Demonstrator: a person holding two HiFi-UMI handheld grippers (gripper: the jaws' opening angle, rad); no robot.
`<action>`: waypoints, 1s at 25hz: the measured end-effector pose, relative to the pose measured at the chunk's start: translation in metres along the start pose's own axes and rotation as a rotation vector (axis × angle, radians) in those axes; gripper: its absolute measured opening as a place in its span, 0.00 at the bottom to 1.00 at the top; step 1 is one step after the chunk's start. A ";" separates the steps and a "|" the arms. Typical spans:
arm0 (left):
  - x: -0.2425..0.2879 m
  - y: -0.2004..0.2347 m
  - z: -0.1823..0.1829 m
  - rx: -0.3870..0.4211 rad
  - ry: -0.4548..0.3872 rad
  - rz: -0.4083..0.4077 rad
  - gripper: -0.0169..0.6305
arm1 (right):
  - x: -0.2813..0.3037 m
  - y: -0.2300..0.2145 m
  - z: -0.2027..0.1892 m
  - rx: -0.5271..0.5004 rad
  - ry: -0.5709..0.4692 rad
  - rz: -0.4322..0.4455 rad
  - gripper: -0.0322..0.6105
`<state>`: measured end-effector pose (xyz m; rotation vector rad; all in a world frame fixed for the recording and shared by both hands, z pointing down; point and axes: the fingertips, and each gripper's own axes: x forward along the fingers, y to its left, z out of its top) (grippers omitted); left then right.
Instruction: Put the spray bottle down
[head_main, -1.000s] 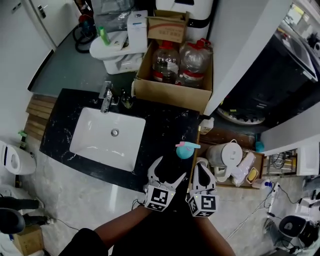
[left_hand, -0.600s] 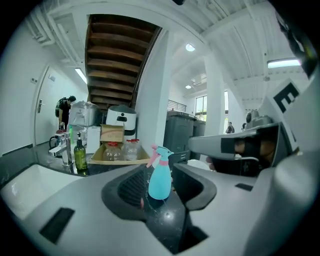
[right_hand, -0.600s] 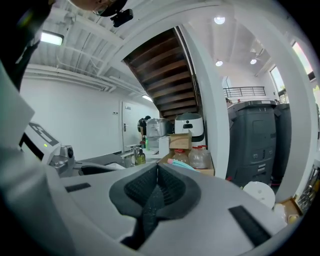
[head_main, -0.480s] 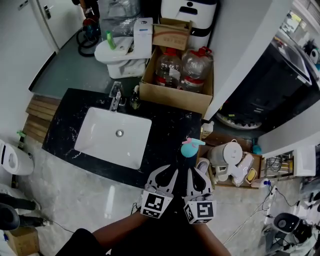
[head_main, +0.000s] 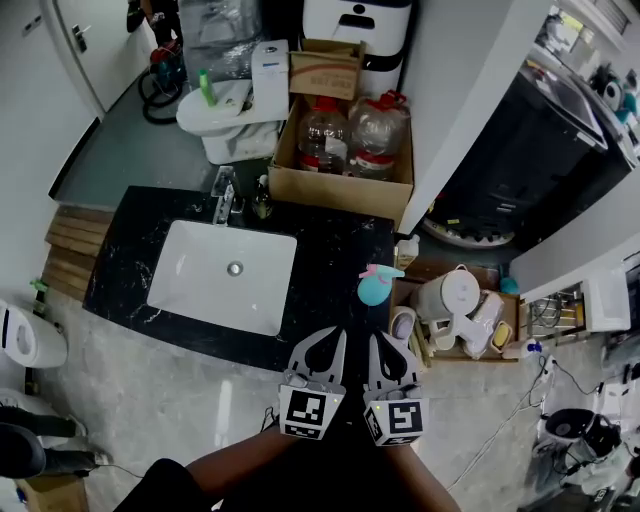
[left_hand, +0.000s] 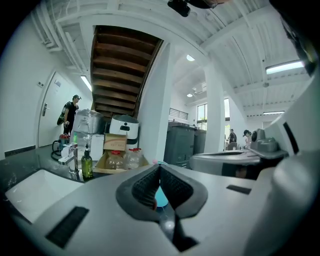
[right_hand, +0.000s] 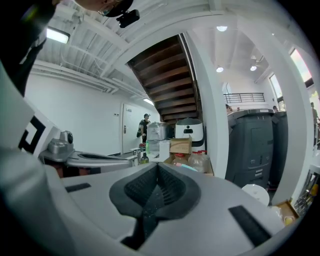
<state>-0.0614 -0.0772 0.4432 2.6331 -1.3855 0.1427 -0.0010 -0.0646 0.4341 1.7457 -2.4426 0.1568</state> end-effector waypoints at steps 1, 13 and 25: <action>-0.001 0.000 0.002 0.005 -0.002 -0.004 0.05 | 0.000 0.006 0.001 -0.010 -0.002 0.011 0.07; -0.014 0.004 0.000 0.023 -0.008 -0.011 0.05 | 0.001 0.033 0.001 -0.027 -0.001 0.021 0.07; -0.019 0.005 0.000 0.005 0.003 -0.028 0.05 | 0.012 0.044 0.003 -0.052 0.021 0.025 0.07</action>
